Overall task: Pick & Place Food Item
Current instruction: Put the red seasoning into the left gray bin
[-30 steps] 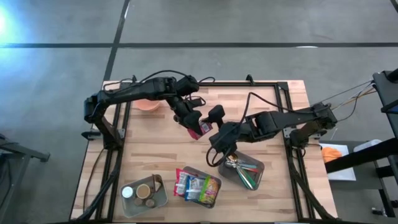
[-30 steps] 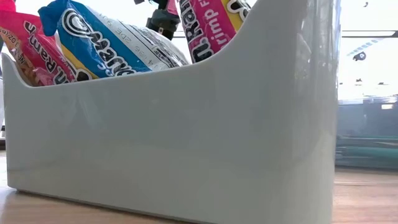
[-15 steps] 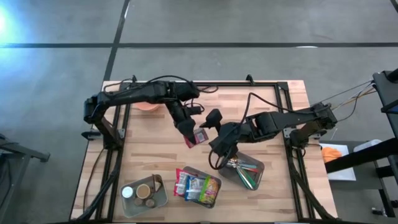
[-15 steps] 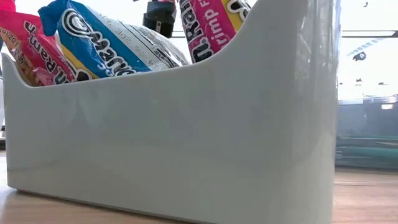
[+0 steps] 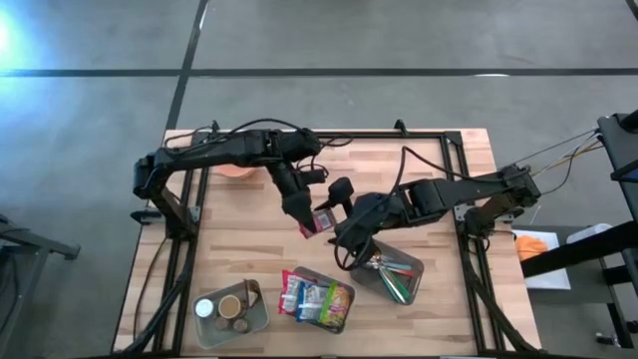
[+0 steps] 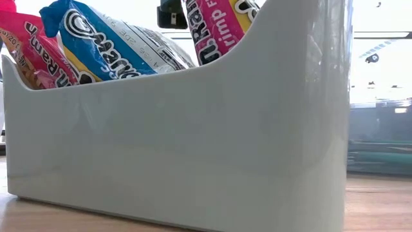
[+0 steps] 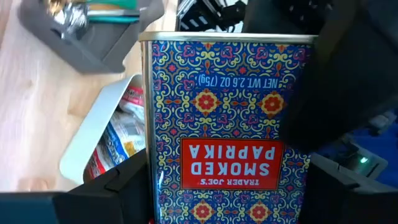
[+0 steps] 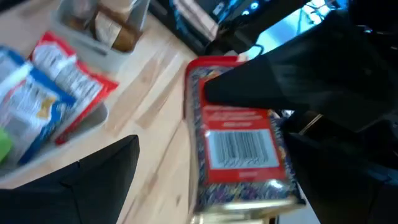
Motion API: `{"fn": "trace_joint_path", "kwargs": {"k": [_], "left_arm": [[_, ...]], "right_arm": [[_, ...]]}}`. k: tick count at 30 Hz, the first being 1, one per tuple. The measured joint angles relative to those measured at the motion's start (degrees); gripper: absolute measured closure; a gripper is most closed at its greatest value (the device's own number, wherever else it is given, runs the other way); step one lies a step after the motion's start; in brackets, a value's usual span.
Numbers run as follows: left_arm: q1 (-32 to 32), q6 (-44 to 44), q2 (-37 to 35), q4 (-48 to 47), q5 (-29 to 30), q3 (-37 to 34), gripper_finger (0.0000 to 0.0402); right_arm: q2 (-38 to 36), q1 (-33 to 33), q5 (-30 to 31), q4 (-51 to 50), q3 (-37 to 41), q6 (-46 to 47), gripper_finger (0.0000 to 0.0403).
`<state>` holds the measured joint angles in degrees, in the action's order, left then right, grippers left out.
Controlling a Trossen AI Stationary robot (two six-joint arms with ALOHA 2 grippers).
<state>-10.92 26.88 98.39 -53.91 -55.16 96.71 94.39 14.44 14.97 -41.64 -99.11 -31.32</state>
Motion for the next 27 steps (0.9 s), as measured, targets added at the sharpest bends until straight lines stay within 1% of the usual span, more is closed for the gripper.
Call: {"fn": "trace_joint_path", "kwargs": {"k": [5, 10, 15, 21, 23, 24, 27], "left_arm": [[0.2, -1.3, 0.0, 0.1, 0.0, 1.3, 0.0119], [0.2, -1.5, 0.0, -0.4, 0.0, 1.5, 0.0119], [0.2, 4.1, 0.0, -1.5, 0.5, 1.3, 0.0119], [0.2, 3.4, -0.1, -1.6, -0.4, 1.6, 0.0119], [0.3, 3.4, -0.1, -1.7, -0.4, 1.6, 0.0119], [0.3, 3.4, -0.1, -1.8, -0.4, 1.5, 0.0119], [0.3, 3.6, -0.1, -1.8, -0.4, 1.5, 0.0119]], "right_arm": [[0.0, 0.0, -0.5, 2.5, 0.0, 1.8, 0.0003], [0.0, 0.0, -0.5, 2.7, 0.0, 2.6, 0.0003], [0.0, 0.0, 0.0, 2.3, 0.0, 2.5, 0.0003], [0.1, 0.0, 0.2, 1.4, 0.0, 2.2, 0.0007], [0.2, 0.0, 0.2, 1.4, 0.0, 1.8, 0.0025], [0.2, 0.0, 0.2, 1.4, 0.0, 1.8, 0.0041], [0.3, 0.0, 0.4, 1.6, 0.0, 1.8, 0.0104]]}}
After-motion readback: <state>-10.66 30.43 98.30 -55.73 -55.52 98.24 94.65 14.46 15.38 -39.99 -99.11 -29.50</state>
